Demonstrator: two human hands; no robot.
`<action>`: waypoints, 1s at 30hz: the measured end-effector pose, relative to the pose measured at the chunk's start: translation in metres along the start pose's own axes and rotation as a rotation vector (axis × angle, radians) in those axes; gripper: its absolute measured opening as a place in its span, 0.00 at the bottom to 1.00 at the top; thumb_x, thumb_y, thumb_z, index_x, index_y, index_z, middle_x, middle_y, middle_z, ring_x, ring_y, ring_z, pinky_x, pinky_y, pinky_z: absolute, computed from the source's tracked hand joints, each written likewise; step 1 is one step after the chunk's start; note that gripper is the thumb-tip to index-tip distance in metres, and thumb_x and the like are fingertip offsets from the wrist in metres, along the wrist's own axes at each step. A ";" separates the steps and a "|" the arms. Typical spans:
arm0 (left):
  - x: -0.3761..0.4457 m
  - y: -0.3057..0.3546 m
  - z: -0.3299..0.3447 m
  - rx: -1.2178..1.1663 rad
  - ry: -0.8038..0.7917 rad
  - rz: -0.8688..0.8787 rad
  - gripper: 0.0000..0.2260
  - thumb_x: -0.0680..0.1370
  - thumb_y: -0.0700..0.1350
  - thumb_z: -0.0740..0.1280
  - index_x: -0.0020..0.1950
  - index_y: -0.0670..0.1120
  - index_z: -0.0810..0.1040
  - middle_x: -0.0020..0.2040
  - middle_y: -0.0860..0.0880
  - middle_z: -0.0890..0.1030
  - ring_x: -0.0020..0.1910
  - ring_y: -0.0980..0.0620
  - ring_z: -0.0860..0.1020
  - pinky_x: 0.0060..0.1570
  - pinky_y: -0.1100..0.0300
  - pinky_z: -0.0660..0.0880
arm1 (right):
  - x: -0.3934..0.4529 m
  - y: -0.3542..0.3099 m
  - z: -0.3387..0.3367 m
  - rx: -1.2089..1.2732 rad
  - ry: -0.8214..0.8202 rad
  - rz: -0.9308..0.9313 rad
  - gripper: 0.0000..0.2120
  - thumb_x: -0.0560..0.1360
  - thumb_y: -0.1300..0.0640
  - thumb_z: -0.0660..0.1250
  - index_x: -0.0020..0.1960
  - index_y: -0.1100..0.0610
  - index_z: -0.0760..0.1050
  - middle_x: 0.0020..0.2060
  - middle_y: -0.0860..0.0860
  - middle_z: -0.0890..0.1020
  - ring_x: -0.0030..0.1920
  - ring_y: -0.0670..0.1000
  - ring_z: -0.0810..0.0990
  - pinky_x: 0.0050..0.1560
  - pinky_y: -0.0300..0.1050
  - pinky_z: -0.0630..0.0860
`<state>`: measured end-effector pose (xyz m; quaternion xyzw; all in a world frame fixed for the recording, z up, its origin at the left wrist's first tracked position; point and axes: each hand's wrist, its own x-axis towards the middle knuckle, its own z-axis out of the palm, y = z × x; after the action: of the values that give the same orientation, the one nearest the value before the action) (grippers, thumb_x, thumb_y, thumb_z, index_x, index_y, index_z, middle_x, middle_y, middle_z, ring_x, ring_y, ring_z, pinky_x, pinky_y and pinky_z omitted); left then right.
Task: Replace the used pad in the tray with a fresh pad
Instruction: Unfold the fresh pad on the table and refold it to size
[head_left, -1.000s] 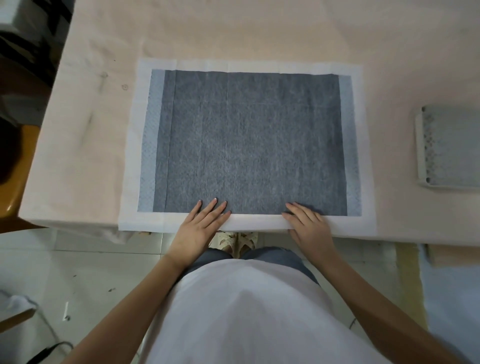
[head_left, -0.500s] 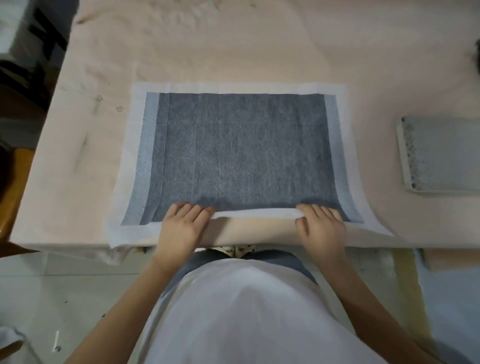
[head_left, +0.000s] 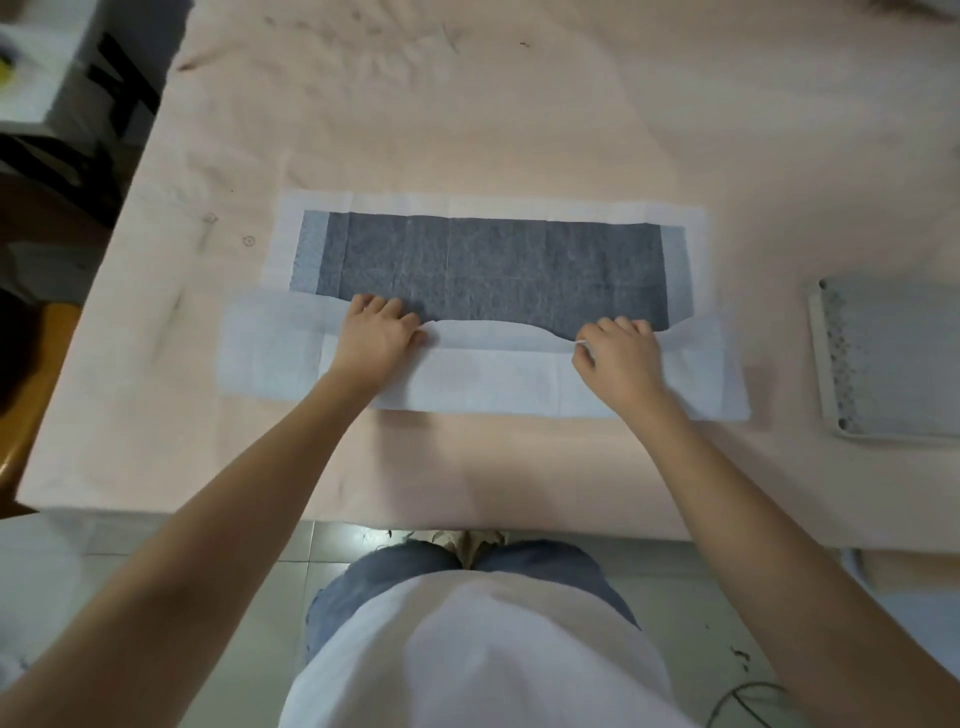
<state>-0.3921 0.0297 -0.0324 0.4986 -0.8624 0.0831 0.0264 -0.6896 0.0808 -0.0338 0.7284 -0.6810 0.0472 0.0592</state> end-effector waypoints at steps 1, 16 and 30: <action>0.000 0.001 0.004 -0.017 0.012 -0.024 0.15 0.72 0.49 0.60 0.32 0.43 0.79 0.31 0.45 0.76 0.30 0.44 0.76 0.42 0.55 0.61 | 0.002 0.000 0.004 -0.007 -0.030 0.003 0.15 0.69 0.55 0.54 0.34 0.57 0.78 0.29 0.53 0.77 0.32 0.57 0.76 0.38 0.45 0.70; -0.041 0.083 0.023 -0.345 -0.027 -0.107 0.22 0.82 0.50 0.51 0.74 0.44 0.65 0.75 0.46 0.63 0.76 0.47 0.58 0.73 0.44 0.55 | -0.024 -0.039 0.008 0.138 -0.021 0.159 0.25 0.75 0.56 0.52 0.68 0.64 0.70 0.69 0.61 0.71 0.70 0.58 0.68 0.72 0.53 0.55; -0.041 0.085 0.036 -0.337 -0.123 -0.028 0.25 0.82 0.51 0.48 0.76 0.40 0.61 0.76 0.43 0.60 0.76 0.46 0.56 0.73 0.43 0.54 | -0.035 -0.096 0.033 0.090 -0.282 0.011 0.28 0.82 0.49 0.36 0.76 0.60 0.53 0.76 0.55 0.57 0.77 0.54 0.53 0.75 0.54 0.51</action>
<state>-0.4440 0.1005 -0.0830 0.5033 -0.8571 -0.0939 0.0579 -0.5966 0.1170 -0.0739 0.7260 -0.6837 -0.0247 -0.0700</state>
